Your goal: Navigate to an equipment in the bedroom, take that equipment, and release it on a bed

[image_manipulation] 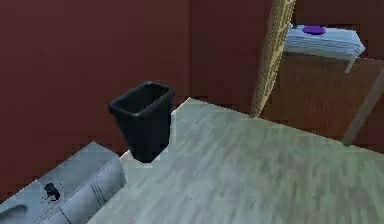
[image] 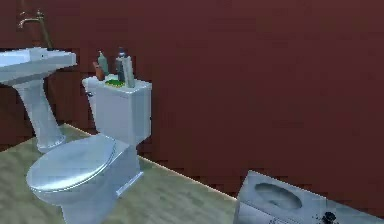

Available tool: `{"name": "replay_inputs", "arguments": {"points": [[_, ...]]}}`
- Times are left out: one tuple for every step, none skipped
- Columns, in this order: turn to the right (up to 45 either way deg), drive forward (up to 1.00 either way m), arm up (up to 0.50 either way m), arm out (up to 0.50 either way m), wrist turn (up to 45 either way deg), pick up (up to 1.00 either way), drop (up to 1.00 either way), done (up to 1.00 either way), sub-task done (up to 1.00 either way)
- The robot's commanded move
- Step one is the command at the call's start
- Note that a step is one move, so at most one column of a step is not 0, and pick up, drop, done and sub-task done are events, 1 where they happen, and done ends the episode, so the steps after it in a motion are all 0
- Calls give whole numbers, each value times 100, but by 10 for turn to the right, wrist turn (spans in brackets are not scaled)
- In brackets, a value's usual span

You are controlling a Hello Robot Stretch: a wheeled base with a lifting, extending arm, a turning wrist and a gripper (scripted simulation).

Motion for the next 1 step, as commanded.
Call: {"name": "replay_inputs", "arguments": {"points": [[450,0,0,0,0,0,0,0,0]]}}
